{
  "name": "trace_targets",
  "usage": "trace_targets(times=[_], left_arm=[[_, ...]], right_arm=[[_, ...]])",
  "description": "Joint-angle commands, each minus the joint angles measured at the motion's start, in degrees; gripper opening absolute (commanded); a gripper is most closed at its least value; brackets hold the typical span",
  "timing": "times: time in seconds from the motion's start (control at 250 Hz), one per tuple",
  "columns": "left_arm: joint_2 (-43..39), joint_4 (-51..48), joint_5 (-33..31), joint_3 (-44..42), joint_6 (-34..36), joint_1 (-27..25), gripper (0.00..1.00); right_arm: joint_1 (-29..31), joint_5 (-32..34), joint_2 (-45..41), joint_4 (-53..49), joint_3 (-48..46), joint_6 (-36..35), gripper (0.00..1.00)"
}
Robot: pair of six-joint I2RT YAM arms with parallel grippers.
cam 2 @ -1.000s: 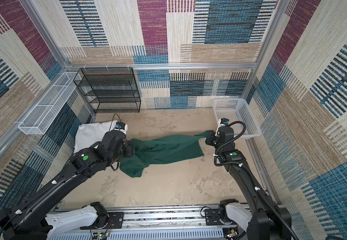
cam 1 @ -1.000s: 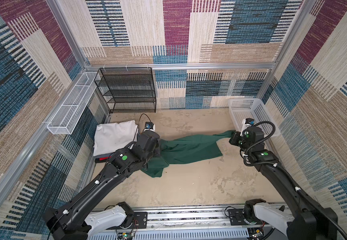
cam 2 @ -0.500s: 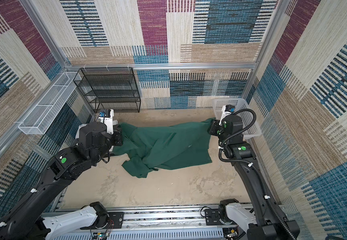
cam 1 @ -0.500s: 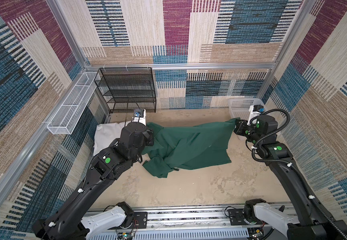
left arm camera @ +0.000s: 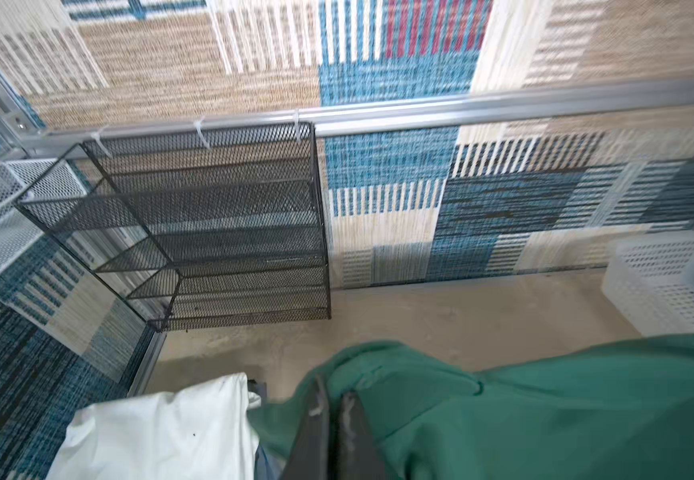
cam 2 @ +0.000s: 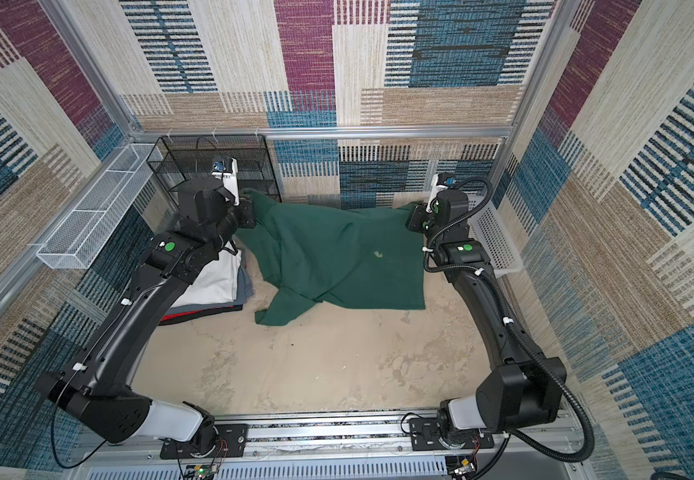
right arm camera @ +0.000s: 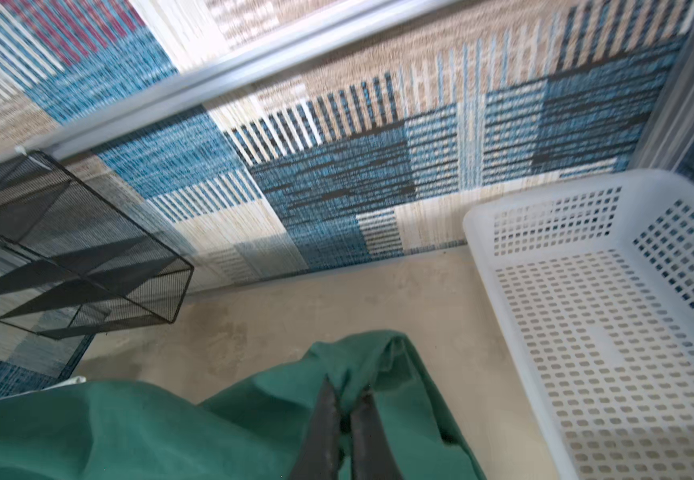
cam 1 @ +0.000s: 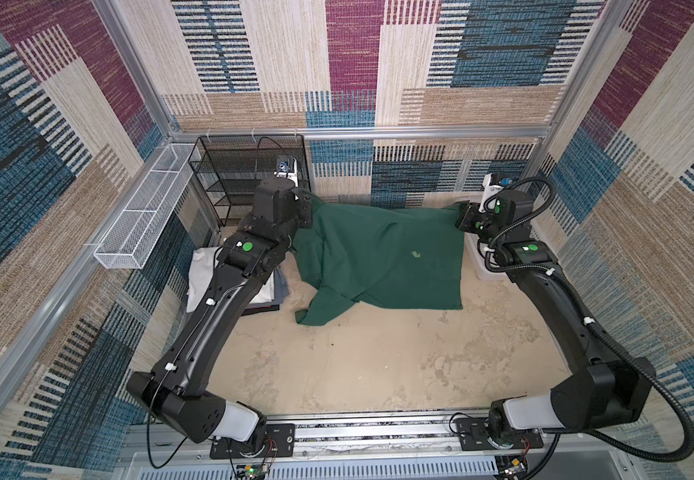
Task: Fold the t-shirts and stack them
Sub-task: 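Lift the green t-shirt high with both grippers, stretching it between them, then swing the t-shirt forward and lay it flat on the table with both grippers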
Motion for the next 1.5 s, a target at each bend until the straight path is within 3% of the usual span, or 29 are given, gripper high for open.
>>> trace_targets(times=[0.0, 0.144, 0.276, 0.372, 0.456, 0.624, 0.728, 0.82, 0.904, 0.956, 1.088, 1.16, 1.348, 1.496], left_arm=[[-9.3, 9.3, -6.5, -6.4, 8.8, -7.5, 0.0], [-19.7, 9.7, -7.7, -14.4, 11.7, -16.7, 0.0], [-25.9, 11.1, -16.3, -19.3, 14.4, -26.8, 0.0], [-26.8, 12.8, -22.5, -16.9, 19.8, -33.4, 0.0], [-24.9, 18.8, -28.2, -13.3, 29.2, -39.2, 0.0], [-14.5, 40.1, -34.5, -2.6, 57.8, -47.1, 0.0], [-8.4, 36.9, -31.9, 7.9, 60.9, -48.2, 0.0], [-6.2, 32.2, -28.5, 12.0, 59.0, -48.1, 0.0], [-6.3, 35.8, -29.2, 9.0, 61.1, -47.1, 0.0], [-7.3, 35.4, -29.3, 6.4, 58.6, -45.1, 0.0], [-11.1, 19.5, -24.0, -0.2, 37.6, -34.6, 0.0], [-12.7, 16.2, -20.0, -5.9, 29.3, -27.7, 0.0], [-9.3, 12.5, -8.9, -13.1, 18.2, -15.1, 0.0], [-3.1, 15.5, -4.7, -16.5, 16.6, -9.0, 0.0]], right_arm=[[0.0, 5.7, -7.3, 1.3, -2.8, -0.6, 0.0], [0.3, 6.1, -16.7, -5.3, -4.0, -0.3, 0.0], [0.8, 6.1, -25.3, -11.2, -3.8, 1.4, 0.0], [0.8, 3.6, -27.9, -15.0, -3.0, 2.4, 0.0], [0.8, 0.2, -29.2, -16.2, -2.2, 3.5, 0.0], [0.8, 0.0, -30.5, -16.7, -0.3, 3.7, 0.0], [0.8, -0.8, -29.6, -17.2, 0.9, 3.3, 0.0], [0.8, -0.3, -29.0, -16.8, 0.0, 3.2, 0.0], [0.8, -0.9, -28.7, -15.6, -3.5, 3.9, 0.0], [0.8, -2.0, -28.7, -14.4, -6.2, 4.7, 0.0], [0.8, -2.8, -28.3, -10.7, -14.3, 6.6, 0.0], [0.8, -2.8, -27.1, -8.8, -17.6, 7.0, 0.0], [0.8, -2.5, -21.8, -3.1, -22.7, 7.6, 0.0], [0.8, -1.5, -16.3, 2.7, -26.3, 8.3, 0.0]])
